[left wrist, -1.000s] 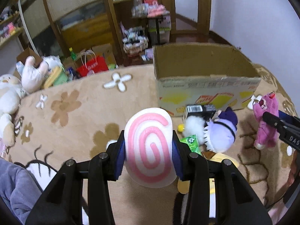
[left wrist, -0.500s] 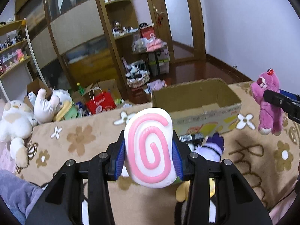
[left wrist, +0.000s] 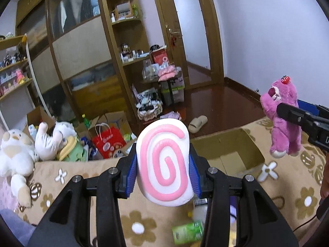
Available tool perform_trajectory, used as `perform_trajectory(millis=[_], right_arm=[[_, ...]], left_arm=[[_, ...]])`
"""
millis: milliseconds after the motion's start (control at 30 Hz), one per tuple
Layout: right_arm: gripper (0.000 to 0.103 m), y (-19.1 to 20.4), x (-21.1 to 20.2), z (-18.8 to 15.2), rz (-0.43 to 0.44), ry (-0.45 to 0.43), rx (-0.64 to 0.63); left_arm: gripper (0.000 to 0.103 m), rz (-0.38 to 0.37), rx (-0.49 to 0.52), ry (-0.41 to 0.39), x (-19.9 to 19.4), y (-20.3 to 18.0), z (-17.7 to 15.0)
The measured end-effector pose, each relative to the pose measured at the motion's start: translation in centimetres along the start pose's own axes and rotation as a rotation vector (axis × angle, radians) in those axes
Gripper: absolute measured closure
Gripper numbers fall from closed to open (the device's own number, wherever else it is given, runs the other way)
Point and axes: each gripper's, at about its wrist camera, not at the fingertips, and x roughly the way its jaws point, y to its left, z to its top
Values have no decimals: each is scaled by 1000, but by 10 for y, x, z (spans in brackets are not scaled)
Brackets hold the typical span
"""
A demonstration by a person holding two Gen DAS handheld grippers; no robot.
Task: Organize soft objects
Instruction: 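Carry both toys over the cardboard box and open both tools to drop them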
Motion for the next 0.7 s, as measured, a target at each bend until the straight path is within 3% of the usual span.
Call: perform_trajectory(millis=[200,700], right_arm=[[34,-2,25,-5,19,-2,10],[32,-24,91,-42,-24,55,12]], left_arm=[[61,-30,-3,-14,31,-8,4],[60,-62,-7,90,113,-20,-34]])
